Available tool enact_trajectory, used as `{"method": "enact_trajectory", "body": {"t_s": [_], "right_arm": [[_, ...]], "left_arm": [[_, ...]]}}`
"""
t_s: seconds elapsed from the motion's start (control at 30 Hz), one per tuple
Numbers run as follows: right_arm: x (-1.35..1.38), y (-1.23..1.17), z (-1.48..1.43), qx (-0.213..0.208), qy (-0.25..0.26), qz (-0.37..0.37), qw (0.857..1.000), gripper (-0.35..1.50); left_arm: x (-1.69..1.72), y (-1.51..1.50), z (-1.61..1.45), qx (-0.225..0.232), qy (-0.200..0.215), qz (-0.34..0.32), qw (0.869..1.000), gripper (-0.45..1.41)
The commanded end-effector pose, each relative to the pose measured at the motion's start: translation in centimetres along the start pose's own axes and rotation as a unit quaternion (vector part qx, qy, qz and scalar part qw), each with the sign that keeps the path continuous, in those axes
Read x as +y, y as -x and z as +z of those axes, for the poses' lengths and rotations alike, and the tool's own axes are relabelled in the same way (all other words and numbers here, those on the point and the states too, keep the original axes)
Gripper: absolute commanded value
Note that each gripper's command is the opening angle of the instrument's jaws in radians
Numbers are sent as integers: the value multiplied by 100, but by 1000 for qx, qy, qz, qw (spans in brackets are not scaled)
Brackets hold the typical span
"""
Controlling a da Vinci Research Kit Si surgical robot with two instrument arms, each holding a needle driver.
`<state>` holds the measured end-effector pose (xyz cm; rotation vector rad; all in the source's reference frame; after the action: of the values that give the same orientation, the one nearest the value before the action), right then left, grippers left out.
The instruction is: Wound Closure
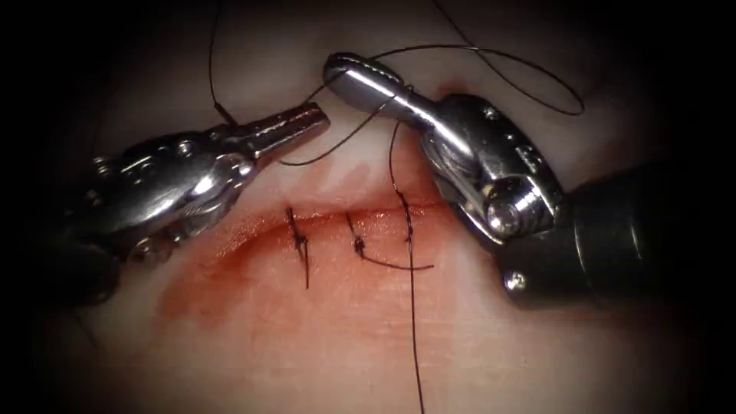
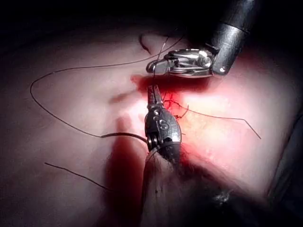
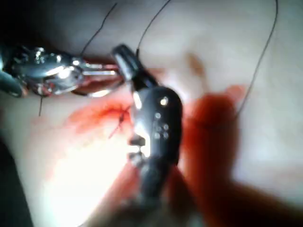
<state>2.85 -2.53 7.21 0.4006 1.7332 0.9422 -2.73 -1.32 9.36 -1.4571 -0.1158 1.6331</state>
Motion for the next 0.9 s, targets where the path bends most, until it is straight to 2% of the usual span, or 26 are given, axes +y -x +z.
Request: {"method": "enact_trajectory", "body": {"t_s": [0.03, 0.23, 0.27, 0.4, 0.5, 0.6, 0.8, 0.9], "right_arm": [[-3, 8, -1, -5, -9, 2, 1000, -35], [-7, 5, -7, -24, -52, 7, 998, -35], [-8, 3, -9, -37, -82, 9, 996, -35], [-10, 1, -15, -60, -136, 2, 989, -35], [-13, 1, -16, -91, -183, -2, 979, -35], [-14, 2, -13, -104, -210, -7, 972, -35], [-13, 1, -6, -156, -248, -38, 955, -35], [-14, -6, -1, -199, -285, -79, 934, -35]], "left_arm": [[1, 7, 5, 0, -1, -1, 1000, -45], [0, 7, 7, 0, -3, -4, 1000, -45], [0, 9, 9, 0, -1, -3, 1000, -45], [-2, 19, 15, 2, 3, -4, 1000, -45], [-1, 30, 22, -1, 9, -8, 1000, -45], [1, 33, 29, -4, 14, -6, 1000, -45], [3, 34, 34, -5, 20, -9, 1000, -45], [4, 35, 37, -6, 23, -9, 1000, -45]]}}
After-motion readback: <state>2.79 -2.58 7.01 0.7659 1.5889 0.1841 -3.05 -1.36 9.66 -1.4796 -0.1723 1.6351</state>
